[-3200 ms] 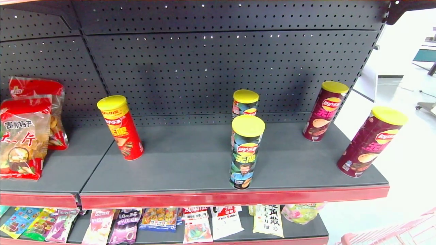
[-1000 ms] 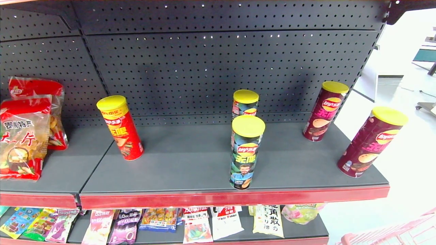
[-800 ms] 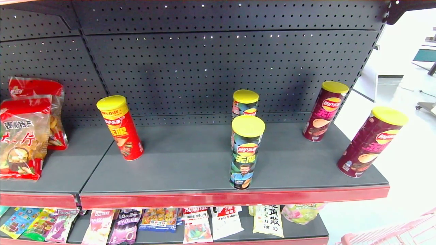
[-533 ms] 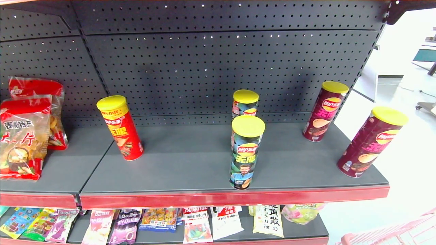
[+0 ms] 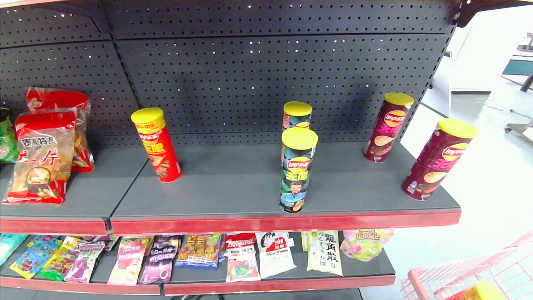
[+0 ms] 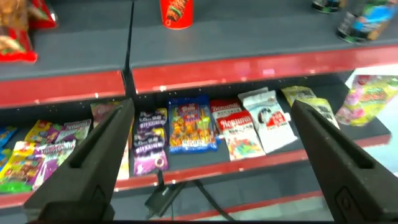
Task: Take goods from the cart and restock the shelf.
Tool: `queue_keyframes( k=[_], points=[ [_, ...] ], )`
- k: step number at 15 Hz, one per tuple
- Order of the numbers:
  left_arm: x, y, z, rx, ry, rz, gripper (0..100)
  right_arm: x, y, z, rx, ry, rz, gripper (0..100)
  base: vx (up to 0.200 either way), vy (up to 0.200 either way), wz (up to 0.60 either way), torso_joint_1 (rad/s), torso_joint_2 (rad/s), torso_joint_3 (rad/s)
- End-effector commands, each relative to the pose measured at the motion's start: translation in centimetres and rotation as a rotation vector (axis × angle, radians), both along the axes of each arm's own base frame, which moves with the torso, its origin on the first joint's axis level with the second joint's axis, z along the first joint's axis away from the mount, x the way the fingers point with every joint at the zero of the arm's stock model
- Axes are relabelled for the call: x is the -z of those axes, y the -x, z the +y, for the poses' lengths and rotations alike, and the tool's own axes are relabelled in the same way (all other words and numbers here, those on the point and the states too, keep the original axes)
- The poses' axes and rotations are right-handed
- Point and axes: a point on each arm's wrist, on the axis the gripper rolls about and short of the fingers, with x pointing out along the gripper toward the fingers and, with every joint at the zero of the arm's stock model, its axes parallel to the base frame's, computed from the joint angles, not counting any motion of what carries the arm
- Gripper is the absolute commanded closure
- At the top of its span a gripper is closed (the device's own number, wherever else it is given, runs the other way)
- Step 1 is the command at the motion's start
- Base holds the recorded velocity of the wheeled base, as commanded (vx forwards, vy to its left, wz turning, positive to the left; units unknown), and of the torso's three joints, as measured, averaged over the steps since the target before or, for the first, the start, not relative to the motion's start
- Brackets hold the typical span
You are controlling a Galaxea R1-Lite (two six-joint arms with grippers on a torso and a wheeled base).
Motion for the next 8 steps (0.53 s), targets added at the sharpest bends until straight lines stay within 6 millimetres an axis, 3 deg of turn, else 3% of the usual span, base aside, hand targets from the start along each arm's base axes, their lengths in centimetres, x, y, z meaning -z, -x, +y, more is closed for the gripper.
queue_keyframes(
  k=[1, 3, 8],
  points=[
    [0.00, -0.02, 0.00, 0.000, 0.001, 0.003, 0, -0.01, 0.00, 0.00, -0.002, 0.001, 0.000, 0, 0.000, 0.000, 0.00, 0.000, 0.00, 0.000],
    [0.00, -0.02, 0.00, 0.000, 0.001, 0.003, 0, -0.02, -0.03, 0.00, -0.002, 0.002, 0.003, 0, 0.000, 0.000, 0.00, 0.000, 0.00, 0.000],
    [0.00, -0.02, -0.01, 0.001, 0.001, 0.003, 0, -0.02, -0.04, 0.01, -0.008, 0.000, 0.005, 0, 0.000, 0.000, -0.60, 0.008, 0.00, 0.000]
  ],
)
